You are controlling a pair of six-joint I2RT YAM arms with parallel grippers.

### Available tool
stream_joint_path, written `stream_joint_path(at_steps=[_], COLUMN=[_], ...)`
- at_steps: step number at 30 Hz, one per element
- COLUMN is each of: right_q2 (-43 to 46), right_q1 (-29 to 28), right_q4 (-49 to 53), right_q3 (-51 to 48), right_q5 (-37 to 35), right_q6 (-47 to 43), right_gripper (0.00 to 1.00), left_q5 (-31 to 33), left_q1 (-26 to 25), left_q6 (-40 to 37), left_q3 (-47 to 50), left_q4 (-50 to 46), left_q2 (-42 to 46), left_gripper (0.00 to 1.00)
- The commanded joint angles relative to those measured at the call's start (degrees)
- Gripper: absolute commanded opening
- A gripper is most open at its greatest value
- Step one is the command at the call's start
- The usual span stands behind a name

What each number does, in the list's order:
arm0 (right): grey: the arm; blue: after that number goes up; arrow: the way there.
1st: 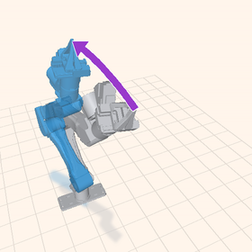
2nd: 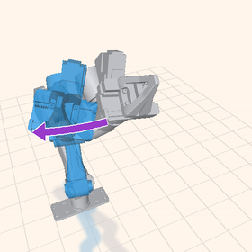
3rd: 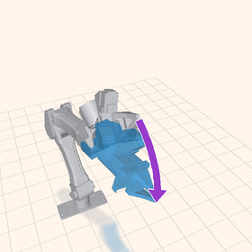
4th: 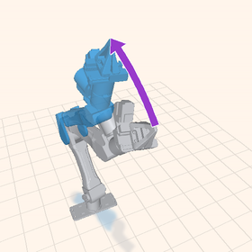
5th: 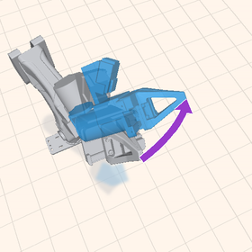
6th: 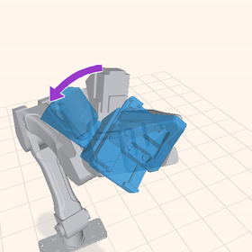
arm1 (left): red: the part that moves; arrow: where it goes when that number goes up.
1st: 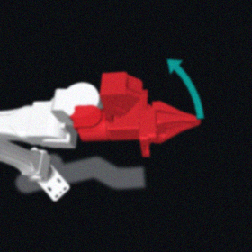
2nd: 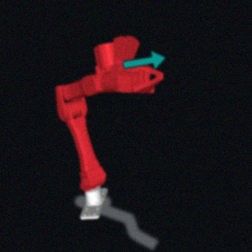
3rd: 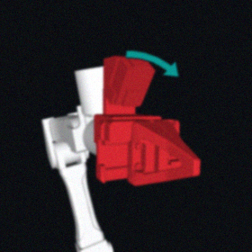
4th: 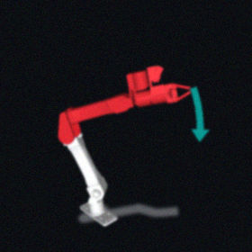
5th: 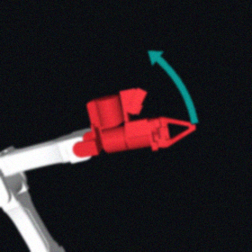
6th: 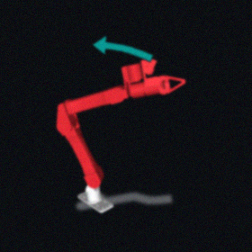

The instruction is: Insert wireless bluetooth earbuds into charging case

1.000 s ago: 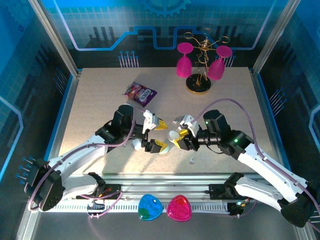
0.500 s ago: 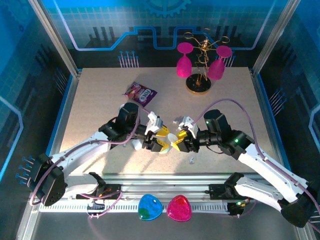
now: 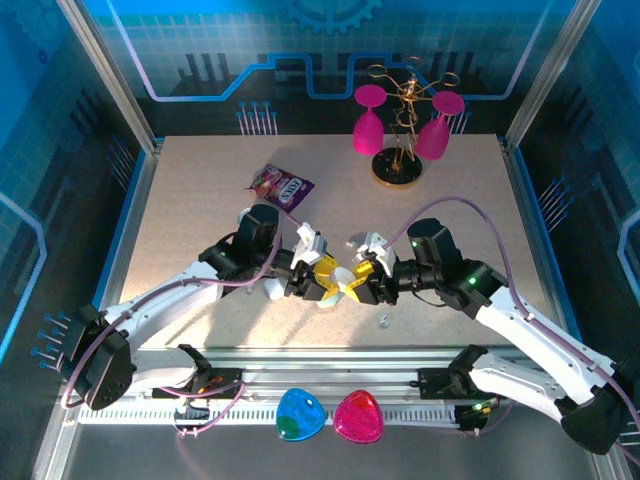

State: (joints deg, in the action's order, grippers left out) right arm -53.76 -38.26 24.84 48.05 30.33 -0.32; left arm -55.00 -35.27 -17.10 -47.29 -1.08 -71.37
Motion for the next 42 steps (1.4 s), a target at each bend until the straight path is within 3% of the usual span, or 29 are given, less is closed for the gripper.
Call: stream_joint_path(at_steps=[1,4,13,16,26,42], right_q2=[-0.4,-0.4,-0.3,0.1,2.7,3.0], right_q1=[0.7,0.8,0.9,1.1,4.9,7.4], right_q4=[-1.5,-1.7,-1.4,-1.4,-5.0,-12.1], right_q3=[0.0,-0.1,-0.4,-0.5,-2.0,-2.8], right_q5=[0.6,0.6,0.1,-0.4,-2.1,-4.1], right_q6=[-0.9,-0.9,-0.9,-1.0,1.2,5.5], right_gripper=[0.26,0.26,0.26,0.31,0.57,0.66], left_q5=[-2.2,-2.1,-2.4,-2.4,-2.1,-2.1], left_q1=[-0.5,-0.6,-0.6,-0.5,-0.1,0.7], left_q6=[-1.5,-1.5,-1.7,-2.4,-1.9,4.9], left_q3=[-1.6,-1.5,-1.8,-1.8,-1.0,2.9], left_q4=[0.1,0.1,-0.2,-0.3,3.0,15.6], left_q2=[-0.3,-0.1,-0.9,-1.0,-0.7,-1.0], left_gripper=[0.52,0.52,0.30,0.24,0.24,0.24])
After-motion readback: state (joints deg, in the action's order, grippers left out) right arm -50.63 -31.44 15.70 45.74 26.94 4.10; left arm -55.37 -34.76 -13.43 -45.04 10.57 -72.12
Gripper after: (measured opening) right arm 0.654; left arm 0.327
